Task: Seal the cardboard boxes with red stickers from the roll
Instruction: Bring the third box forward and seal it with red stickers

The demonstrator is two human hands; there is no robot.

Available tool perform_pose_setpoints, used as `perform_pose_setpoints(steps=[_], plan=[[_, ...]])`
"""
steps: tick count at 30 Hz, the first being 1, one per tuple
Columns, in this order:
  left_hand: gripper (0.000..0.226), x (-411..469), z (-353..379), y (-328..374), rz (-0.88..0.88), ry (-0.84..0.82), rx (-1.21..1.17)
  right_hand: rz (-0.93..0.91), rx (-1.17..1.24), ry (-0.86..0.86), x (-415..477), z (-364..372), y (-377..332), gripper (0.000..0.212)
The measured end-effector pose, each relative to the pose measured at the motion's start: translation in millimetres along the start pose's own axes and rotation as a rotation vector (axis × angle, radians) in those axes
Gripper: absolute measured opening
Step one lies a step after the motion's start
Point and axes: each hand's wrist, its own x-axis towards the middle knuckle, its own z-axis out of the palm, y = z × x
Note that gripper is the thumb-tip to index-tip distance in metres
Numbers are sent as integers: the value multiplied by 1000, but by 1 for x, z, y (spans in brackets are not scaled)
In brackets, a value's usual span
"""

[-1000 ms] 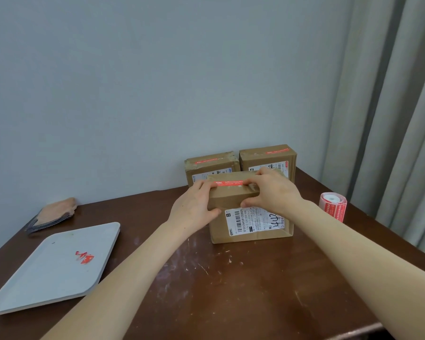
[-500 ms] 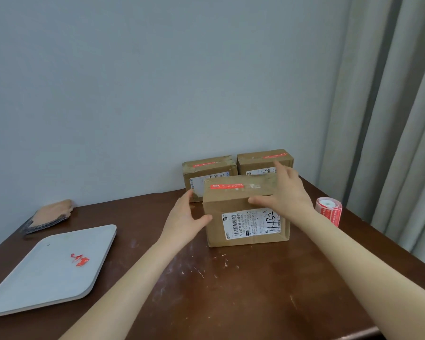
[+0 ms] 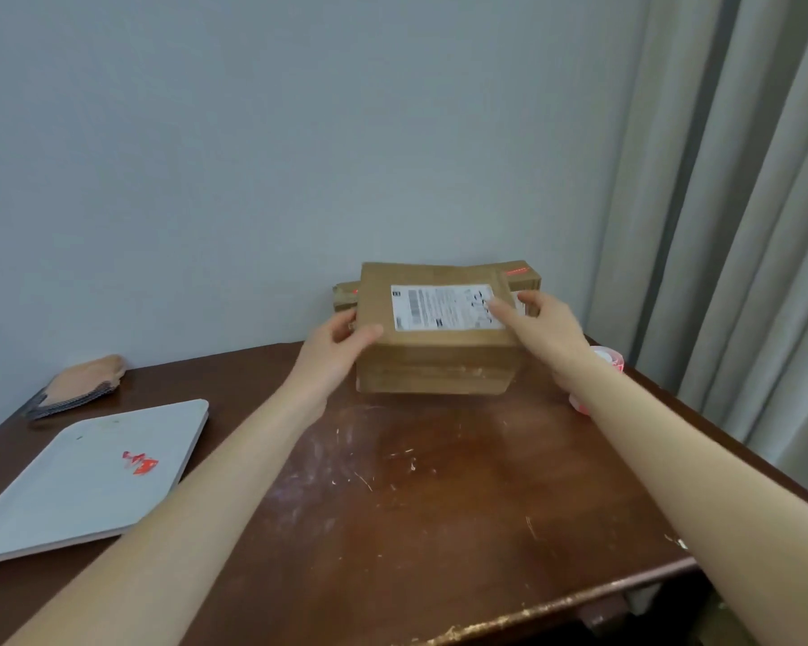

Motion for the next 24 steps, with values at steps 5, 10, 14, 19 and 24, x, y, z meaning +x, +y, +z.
perform_pose_setpoints(steps=[5, 10, 14, 19, 24], plan=[[36, 6, -4, 22, 22, 7, -96, -31, 291, -131, 4, -11, -20, 75], [41, 9, -4, 25, 25, 100, -128, -66, 345, -243, 6, -21, -22, 89], [37, 6, -2, 24, 18, 126, -161, -95, 244, -214, 0, -20, -21, 65], [29, 3, 0, 26, 37, 77, -173, -61, 201, -116, 1, -21, -26, 48], [29, 3, 0, 15, 47, -44, -104, 33, 191, -205, 3, -17, -25, 58]])
